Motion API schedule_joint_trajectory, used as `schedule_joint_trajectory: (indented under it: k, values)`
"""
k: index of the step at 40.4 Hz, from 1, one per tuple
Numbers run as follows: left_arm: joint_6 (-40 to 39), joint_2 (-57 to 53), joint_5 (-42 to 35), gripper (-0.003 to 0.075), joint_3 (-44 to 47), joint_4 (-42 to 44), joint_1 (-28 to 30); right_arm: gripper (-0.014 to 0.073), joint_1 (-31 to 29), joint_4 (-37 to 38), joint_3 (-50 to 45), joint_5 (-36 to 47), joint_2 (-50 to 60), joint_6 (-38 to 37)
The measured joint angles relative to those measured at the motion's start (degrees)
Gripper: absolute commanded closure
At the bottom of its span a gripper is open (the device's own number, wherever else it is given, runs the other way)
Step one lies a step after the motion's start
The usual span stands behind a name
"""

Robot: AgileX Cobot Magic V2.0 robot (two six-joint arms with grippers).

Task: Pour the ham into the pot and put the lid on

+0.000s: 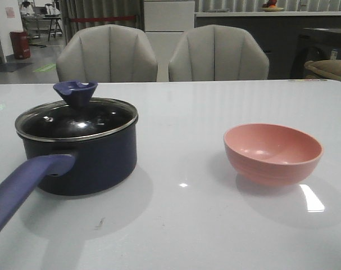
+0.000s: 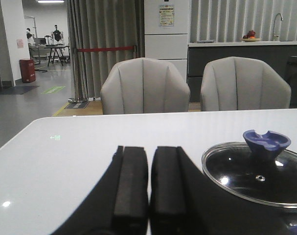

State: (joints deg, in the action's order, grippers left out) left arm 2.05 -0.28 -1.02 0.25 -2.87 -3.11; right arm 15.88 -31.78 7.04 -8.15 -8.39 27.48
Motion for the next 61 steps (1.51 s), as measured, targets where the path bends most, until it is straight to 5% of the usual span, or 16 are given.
schedule_joint_trajectory:
  k: [48, 53, 61]
  values:
    - [0.0, 0.0, 0.0, 0.0607, 0.0, 0.0, 0.0, 0.0456, 0.0, 0.2, -0.2, 0.1, 0.0, 0.0]
    - [0.0, 0.0, 0.0, 0.0607, 0.0, 0.0, 0.0, 0.0456, -0.4, 5.8, -1.3, 0.5, 0.1, -3.0]
    - [0.0, 0.0, 0.0, 0.0607, 0.0, 0.0, 0.0, 0.0456, -5.0, 20.0, -4.6, 1.0, 4.1, -18.6]
